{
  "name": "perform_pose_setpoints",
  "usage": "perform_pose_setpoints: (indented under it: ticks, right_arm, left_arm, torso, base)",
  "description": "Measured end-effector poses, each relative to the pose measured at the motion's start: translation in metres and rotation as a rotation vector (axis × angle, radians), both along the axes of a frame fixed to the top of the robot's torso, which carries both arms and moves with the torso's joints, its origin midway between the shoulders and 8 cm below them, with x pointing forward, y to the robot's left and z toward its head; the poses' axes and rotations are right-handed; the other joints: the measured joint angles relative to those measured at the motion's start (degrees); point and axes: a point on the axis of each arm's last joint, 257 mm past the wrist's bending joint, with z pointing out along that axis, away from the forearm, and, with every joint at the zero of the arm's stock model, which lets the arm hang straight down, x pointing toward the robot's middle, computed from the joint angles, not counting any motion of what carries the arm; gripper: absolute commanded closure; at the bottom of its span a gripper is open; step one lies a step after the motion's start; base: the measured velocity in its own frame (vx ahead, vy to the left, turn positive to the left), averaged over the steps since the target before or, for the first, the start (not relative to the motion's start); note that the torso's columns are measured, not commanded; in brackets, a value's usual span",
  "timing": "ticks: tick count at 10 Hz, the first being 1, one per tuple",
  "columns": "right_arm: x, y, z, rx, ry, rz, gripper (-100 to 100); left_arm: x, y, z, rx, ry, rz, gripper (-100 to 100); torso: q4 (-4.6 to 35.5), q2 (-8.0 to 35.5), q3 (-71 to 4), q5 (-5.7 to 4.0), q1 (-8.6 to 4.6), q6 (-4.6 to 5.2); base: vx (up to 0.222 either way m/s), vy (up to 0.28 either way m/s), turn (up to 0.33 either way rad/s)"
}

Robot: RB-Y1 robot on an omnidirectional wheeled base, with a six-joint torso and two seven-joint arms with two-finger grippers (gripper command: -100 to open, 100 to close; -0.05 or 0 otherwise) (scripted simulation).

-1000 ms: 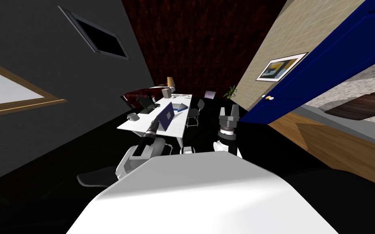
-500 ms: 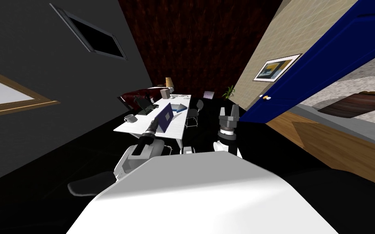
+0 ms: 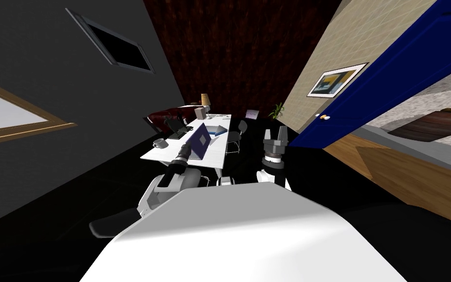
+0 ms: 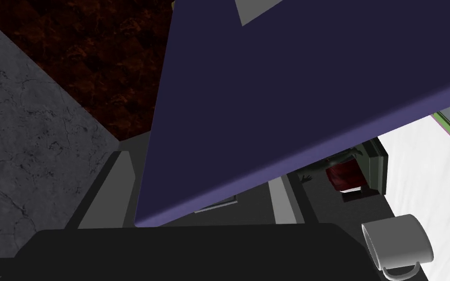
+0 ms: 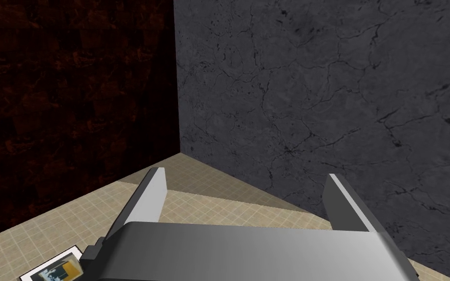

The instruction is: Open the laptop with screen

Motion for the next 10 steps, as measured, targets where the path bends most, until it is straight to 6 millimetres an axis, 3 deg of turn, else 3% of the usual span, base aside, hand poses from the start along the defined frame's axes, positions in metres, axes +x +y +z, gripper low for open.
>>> perform_pose_setpoints:
  ticks: [5, 10]
  right_arm:
    - [0.000, 0.000, 0.000, 0.000, 0.000, 0.000, 0]
    - [0.000, 0.000, 0.000, 0.000, 0.000, 0.000, 0]
  left_arm:
    - [-0.003, -0.009, -0.012, -0.179, 0.050, -0.004, 100]
    - [-0.003, -0.009, -0.013, -0.189, 0.055, -0.003, 100]
  torso:
    - [0.2, 0.1, 0.0, -0.27, -0.30, 0.04]
    - [0.3, 0.2, 0.1, -0.28, -0.25, 0.05]
  base:
    - [-0.007, 0.010, -0.025]
    - [0.000, 0.000, -0.001]
